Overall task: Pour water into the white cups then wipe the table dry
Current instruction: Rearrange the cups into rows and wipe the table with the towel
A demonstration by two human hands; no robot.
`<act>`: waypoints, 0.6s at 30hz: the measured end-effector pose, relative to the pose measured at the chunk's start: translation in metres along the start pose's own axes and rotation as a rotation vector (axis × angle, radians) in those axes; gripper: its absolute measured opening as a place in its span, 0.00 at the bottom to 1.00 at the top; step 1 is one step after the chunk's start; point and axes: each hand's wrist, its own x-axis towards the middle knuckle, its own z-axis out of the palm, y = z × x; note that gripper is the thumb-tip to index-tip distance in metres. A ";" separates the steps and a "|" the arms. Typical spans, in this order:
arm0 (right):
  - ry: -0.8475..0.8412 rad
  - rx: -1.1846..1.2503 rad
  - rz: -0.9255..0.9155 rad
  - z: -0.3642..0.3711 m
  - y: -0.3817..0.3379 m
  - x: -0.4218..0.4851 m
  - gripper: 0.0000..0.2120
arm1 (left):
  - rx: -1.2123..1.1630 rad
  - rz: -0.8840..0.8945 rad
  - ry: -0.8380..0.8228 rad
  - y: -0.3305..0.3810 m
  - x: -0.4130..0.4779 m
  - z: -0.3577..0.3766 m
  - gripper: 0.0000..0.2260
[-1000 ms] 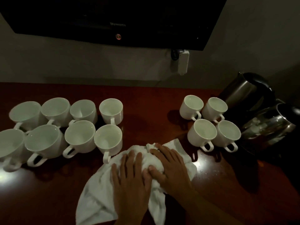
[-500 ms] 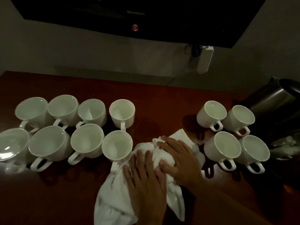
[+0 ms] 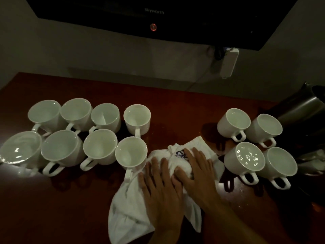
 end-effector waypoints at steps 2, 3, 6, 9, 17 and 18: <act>-0.056 -0.039 -0.007 -0.003 0.000 0.009 0.39 | 0.000 -0.004 -0.012 0.002 0.001 0.001 0.27; -0.082 -0.050 -0.013 -0.006 0.001 0.013 0.39 | 0.002 -0.008 -0.014 0.003 0.002 0.003 0.27; -0.114 -0.051 -0.012 -0.011 0.003 0.024 0.40 | -0.013 -0.025 0.017 0.009 0.005 0.008 0.26; -0.174 -0.088 -0.012 -0.015 0.001 0.036 0.40 | -0.004 -0.027 0.019 0.015 0.007 0.012 0.26; -0.085 -0.052 0.058 -0.013 -0.014 0.044 0.46 | 0.031 -0.055 0.014 0.026 0.013 0.017 0.26; -0.072 -0.049 0.062 -0.012 -0.014 0.046 0.45 | 0.034 -0.056 0.012 0.027 0.015 0.017 0.26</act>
